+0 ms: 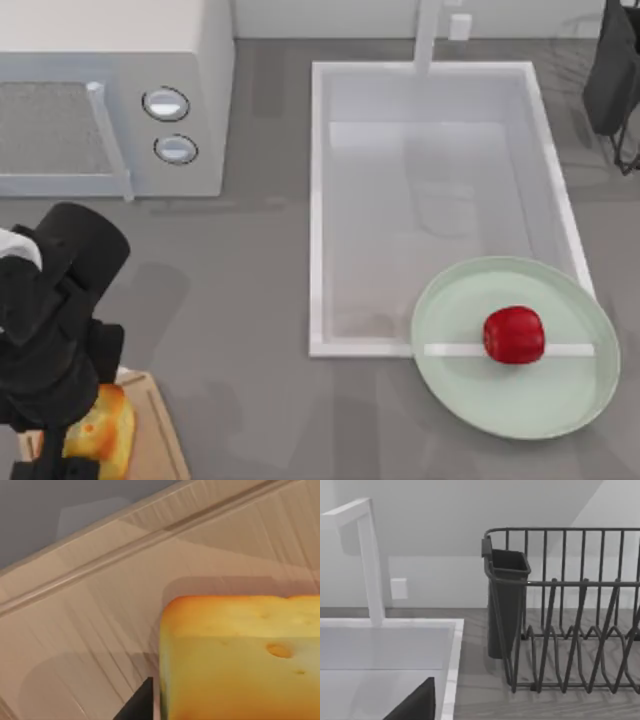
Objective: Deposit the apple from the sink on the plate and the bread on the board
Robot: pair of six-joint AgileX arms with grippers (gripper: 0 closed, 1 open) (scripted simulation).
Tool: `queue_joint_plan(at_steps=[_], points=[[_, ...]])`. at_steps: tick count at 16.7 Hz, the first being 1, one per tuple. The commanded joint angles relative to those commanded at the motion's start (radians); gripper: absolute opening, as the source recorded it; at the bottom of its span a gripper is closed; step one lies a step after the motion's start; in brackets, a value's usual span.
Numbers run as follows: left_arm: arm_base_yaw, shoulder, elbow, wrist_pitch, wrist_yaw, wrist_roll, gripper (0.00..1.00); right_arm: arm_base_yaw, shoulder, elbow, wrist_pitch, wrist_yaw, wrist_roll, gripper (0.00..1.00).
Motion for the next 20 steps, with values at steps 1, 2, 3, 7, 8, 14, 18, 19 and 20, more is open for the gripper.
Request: queue_joint_plan(at_steps=[1, 2, 3, 7, 8, 14, 18, 19, 20], points=[[0.000, 0.000, 0.000, 0.000, 0.000, 0.000, 0.98, 0.000, 0.000, 0.000, 0.000, 0.000, 0.000, 1.00], [0.000, 0.000, 0.000, 0.000, 0.000, 0.000, 1.00, 0.000, 0.000, 0.000, 0.000, 0.000, 0.000, 1.00], [0.000, 0.000, 0.000, 0.000, 0.000, 0.000, 1.00, 0.000, 0.000, 0.000, 0.000, 0.000, 0.000, 1.00], [0.000, 0.000, 0.000, 0.000, 0.000, 0.000, 1.00, 0.000, 0.000, 0.000, 0.000, 0.000, 0.000, 1.00], [0.000, 0.000, 0.000, 0.000, 0.000, 0.000, 1.00, 0.000, 0.000, 0.000, 0.000, 0.000, 0.000, 1.00], [0.016, -0.056, -0.009, 0.032, -0.003, 0.050, 1.00, 0.000, 0.000, 0.000, 0.000, 0.000, 0.000, 1.00], [0.064, -0.228, -0.079, 0.134, -0.009, 0.259, 1.00, 0.000, 0.000, 0.000, 0.000, 0.000, 0.000, 1.00], [0.079, -0.282, -0.106, 0.166, -0.009, 0.337, 1.00, 0.000, 0.000, 0.000, 0.000, 0.000, 0.000, 1.00], [0.096, -0.340, -0.138, 0.199, -0.009, 0.425, 1.00, 0.000, 0.000, 0.000, 0.000, 0.000, 0.000, 1.00]])
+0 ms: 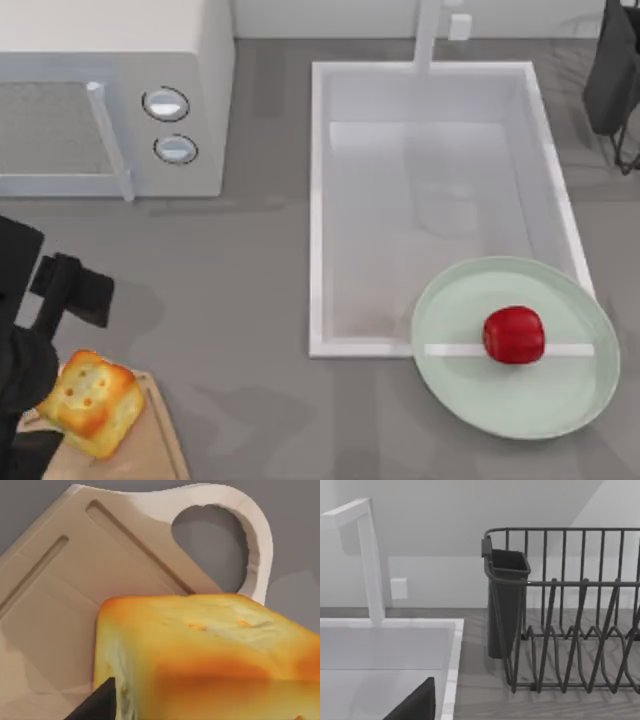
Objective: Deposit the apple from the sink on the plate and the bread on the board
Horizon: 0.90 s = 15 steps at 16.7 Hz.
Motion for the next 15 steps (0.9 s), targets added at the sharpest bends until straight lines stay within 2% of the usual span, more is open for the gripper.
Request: queue_joint_plan(at_steps=[10, 13, 15], points=[[0.197, -0.701, -0.386, 0.388, 0.006, 1.108, 1.00, 0.000, 0.000, 0.000, 0.000, 0.000, 0.000, 1.00], [0.249, -0.902, -0.471, 0.505, 0.003, 1.340, 1.00, 0.000, 0.000, 0.000, 0.000, 0.000, 0.000, 1.00], [0.276, -1.000, -0.509, 0.568, 0.002, 1.441, 1.00, 0.000, 0.000, 0.000, 0.000, 0.000, 0.000, 1.00]])
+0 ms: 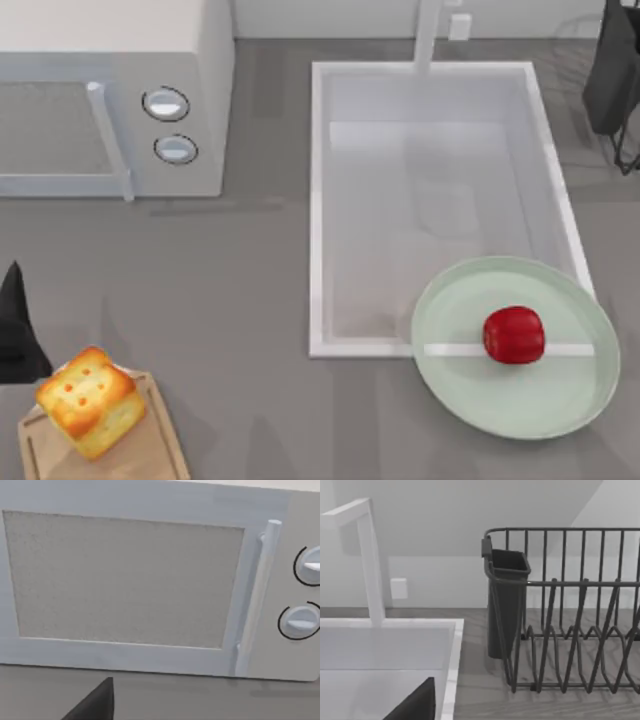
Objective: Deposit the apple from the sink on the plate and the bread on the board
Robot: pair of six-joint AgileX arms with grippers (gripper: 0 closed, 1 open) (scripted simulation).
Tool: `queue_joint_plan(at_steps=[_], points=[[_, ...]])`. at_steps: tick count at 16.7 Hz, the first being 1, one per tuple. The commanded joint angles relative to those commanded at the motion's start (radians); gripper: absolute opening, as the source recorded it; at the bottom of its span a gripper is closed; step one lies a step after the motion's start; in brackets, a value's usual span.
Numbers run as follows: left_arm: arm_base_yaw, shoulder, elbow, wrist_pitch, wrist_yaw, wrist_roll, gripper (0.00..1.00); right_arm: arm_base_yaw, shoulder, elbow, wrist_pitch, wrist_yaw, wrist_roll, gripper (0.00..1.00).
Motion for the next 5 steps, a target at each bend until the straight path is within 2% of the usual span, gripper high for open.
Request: queue_joint_plan(at_steps=[5], points=[[0.021, -0.073, -0.028, 0.054, -0.001, 0.075, 1.00, 0.000, 0.000, 0.000, 0.000, 0.000, 0.000, 1.00]])
